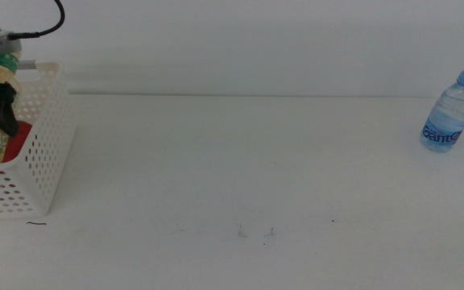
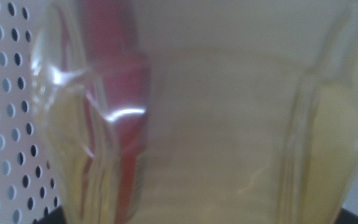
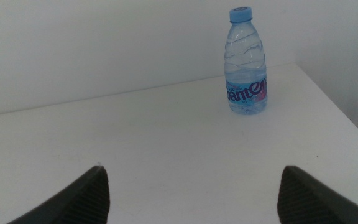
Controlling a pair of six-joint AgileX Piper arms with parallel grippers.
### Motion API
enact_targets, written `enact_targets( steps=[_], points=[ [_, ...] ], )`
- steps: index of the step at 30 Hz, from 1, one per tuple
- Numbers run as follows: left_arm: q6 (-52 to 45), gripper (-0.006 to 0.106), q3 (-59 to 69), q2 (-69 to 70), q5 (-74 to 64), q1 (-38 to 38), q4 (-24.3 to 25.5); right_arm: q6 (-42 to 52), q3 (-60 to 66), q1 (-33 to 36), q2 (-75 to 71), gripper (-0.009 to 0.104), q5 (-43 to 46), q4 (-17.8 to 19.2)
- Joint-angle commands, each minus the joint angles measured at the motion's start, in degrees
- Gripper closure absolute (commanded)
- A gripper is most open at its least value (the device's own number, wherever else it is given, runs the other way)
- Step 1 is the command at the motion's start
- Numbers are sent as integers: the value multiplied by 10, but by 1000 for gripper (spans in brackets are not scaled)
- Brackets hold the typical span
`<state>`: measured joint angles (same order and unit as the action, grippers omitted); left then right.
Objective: Use arms to grab the bottles and put them into the dustbin to the left of the table.
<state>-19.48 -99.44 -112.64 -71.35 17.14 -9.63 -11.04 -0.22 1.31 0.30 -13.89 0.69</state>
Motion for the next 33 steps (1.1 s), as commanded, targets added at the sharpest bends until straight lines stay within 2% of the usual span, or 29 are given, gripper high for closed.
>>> enact_targets(
  steps=[1, 8, 10, 14, 17, 22, 25, 29, 31, 33],
  points=[
    [-6, 82, -12, 8, 14, 3, -16, 1, 2, -3, -3, 14, 3, 6],
    [-9, 21, -12, 7, 14, 3, -27, 1, 2, -3, -3, 14, 3, 6],
    [16, 8, -12, 15, 14, -1, -26, 1, 2, -3, -3, 14, 3, 6],
    [33, 7, -11, 63, 14, -24, -3, 1, 2, -3, -3, 14, 3, 6],
    [37, 7, 15, 126, 19, -47, -6, 1, 2, -3, -3, 14, 3, 6],
    [-6, 7, 83, 247, 94, -79, -68, 1, 2, -3, -3, 14, 3, 6],
    [-13, 7, 129, 322, 105, -104, -74, 1, 2, -3, -3, 14, 3, 6],
    [-31, 7, 184, 410, 119, -135, -108, 1, 2, -3, -3, 14, 3, 6],
    [-19, 7, 226, 459, 171, -177, -95, 1, 2, -3, -3, 14, 3, 6],
    [42, 7, 271, 519, 224, -238, -52, 1, 2, -3, -3, 14, 3, 6]
  ],
)
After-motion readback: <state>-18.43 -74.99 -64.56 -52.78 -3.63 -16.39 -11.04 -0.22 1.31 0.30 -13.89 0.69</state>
